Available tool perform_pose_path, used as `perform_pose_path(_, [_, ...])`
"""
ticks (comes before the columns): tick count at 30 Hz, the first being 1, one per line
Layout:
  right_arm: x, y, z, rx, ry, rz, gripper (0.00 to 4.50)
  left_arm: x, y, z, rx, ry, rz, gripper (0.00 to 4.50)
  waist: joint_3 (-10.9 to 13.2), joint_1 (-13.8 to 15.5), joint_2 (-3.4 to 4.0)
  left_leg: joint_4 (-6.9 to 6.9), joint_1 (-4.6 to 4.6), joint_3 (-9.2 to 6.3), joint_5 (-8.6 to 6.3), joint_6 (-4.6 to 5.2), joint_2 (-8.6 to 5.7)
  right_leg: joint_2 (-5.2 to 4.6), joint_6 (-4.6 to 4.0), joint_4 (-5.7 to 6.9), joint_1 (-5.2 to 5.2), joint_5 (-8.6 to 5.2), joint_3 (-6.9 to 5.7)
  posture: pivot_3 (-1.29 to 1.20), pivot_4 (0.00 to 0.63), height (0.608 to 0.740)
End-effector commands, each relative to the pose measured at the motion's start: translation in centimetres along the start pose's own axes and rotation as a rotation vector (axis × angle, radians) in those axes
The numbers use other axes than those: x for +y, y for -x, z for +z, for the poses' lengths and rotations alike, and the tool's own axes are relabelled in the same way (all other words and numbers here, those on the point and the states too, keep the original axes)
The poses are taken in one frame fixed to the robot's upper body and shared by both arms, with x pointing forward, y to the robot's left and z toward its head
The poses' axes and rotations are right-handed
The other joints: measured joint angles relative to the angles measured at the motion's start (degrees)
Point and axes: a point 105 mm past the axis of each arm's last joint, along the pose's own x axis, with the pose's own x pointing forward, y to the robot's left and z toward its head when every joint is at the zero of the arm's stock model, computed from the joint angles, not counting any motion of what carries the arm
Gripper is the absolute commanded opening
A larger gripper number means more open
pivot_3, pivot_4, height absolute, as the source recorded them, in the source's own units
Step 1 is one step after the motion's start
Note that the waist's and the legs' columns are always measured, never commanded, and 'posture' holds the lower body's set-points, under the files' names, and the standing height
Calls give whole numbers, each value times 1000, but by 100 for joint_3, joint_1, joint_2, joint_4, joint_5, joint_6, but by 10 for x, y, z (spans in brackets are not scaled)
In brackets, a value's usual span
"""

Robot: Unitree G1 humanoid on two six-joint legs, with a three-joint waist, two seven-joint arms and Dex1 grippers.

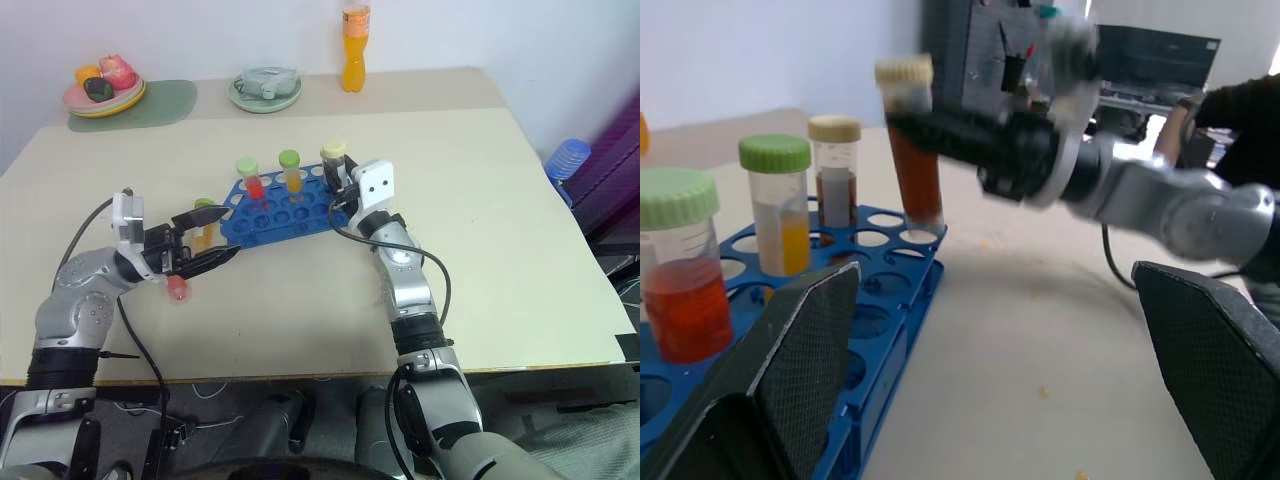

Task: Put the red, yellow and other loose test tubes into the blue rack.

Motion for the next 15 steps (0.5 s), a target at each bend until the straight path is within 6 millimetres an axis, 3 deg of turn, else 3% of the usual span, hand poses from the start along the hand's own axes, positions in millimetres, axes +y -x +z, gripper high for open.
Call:
perform_pose_path(1, [-1,-8,8,-66,1,-24,834,-1,2,15,-40,-46,6,4500,0,-8,0,-2,2,0,1,-2,3,4,-3,0,0,2,2,0,150,740])
perform_pose_path(15, [18,-6,-7,-62,-45,6,834,-7,8,20,-28,-56,36,4500,-1,-16,1,-21,33,32,-9,-37,79,73,-39,-1,1,21,26,0,150,740])
